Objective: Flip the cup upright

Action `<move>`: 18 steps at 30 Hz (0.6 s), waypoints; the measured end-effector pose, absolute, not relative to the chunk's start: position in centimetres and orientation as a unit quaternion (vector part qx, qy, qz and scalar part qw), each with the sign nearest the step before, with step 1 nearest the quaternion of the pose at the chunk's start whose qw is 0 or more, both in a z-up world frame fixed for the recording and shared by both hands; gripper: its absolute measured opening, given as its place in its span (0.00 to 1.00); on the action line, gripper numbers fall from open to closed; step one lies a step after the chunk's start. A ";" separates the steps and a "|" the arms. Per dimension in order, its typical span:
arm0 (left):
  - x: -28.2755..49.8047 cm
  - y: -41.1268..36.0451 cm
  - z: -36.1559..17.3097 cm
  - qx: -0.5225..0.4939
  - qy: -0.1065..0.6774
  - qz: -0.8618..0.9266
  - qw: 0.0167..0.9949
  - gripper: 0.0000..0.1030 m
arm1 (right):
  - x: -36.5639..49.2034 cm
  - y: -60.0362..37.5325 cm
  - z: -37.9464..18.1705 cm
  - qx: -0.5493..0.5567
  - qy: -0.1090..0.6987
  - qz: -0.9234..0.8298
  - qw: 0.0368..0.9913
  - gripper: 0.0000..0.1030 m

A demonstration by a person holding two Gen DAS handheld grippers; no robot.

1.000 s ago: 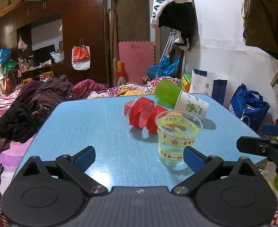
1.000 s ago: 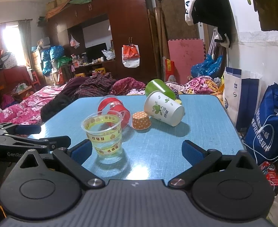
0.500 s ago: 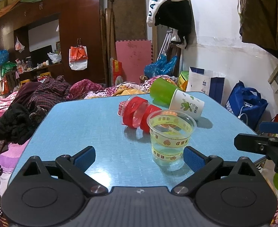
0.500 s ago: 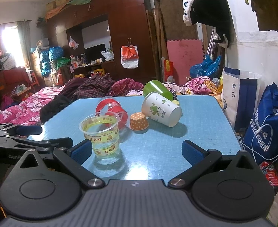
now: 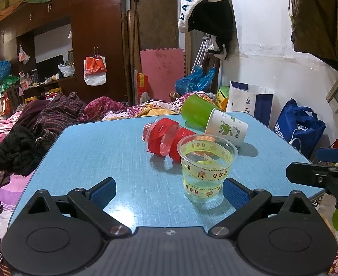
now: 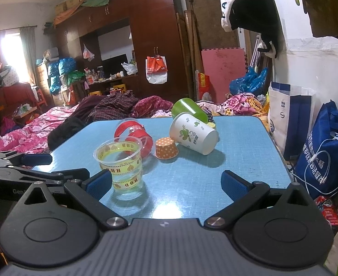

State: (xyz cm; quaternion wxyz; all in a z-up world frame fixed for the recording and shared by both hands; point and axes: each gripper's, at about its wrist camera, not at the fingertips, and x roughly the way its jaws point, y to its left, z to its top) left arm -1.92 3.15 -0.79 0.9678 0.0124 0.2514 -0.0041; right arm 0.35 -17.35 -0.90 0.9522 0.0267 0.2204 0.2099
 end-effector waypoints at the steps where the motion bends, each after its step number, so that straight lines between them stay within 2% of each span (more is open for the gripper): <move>1: -2.0 3.2 -0.7 0.012 0.252 -0.004 0.968 0.97 | 0.4 -17.3 -0.9 0.026 0.221 0.210 0.952 0.99; 18: -2.5 2.7 -0.5 0.024 0.241 -0.003 0.970 0.97 | 0.5 -17.4 -1.2 0.027 0.222 0.213 0.951 0.99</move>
